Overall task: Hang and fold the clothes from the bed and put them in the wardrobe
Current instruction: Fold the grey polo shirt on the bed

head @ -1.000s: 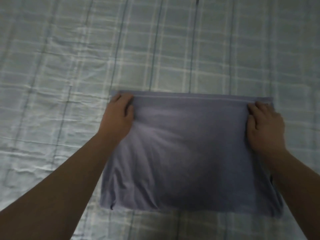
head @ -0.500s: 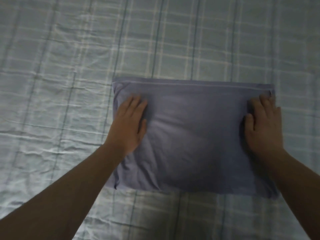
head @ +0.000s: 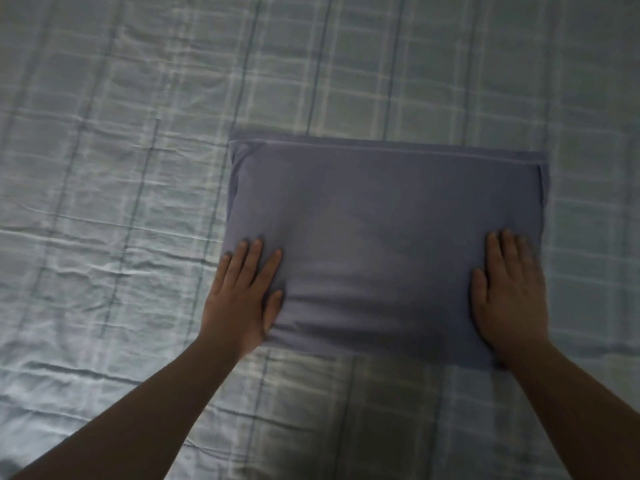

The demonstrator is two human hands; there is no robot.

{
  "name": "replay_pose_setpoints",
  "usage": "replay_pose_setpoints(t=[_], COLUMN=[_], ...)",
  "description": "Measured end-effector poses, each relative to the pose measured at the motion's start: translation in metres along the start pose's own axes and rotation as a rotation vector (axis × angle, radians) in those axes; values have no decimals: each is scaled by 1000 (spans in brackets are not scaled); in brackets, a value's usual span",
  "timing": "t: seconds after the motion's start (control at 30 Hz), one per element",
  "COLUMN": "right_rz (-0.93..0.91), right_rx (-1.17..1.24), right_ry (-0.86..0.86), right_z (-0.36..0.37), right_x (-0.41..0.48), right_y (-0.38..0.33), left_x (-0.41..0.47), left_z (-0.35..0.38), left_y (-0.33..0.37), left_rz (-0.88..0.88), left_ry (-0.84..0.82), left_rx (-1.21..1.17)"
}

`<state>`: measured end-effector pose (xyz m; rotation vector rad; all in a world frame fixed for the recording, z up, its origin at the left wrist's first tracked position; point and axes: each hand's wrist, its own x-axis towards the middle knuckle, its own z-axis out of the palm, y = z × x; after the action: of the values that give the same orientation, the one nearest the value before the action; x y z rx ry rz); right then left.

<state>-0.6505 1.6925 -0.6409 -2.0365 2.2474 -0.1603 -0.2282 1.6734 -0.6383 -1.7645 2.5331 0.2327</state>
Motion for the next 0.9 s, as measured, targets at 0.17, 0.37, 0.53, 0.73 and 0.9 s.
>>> replay_pose_setpoints(t=[0.17,0.37,0.53,0.73,0.9], right_rz=[13,116,361,989,1205], right_rx=[7,101,525,1094,1169], right_ry=[22,-15,23,-302,-389], right_z=[1,-21,-56,-52,-31], right_x=[-1,3,-24,-56,-68], right_y=[0,-11,-70,-153,-179], left_x=[-3,7,57,204,271], left_z=[2,-18,-35,-62,-67], left_y=[2,19,31,57,82], left_rz=[-14,-48,165,337,352], left_ry=[16,16,-11,-131,-228], left_rx=[13,-38,-256,-462,-385])
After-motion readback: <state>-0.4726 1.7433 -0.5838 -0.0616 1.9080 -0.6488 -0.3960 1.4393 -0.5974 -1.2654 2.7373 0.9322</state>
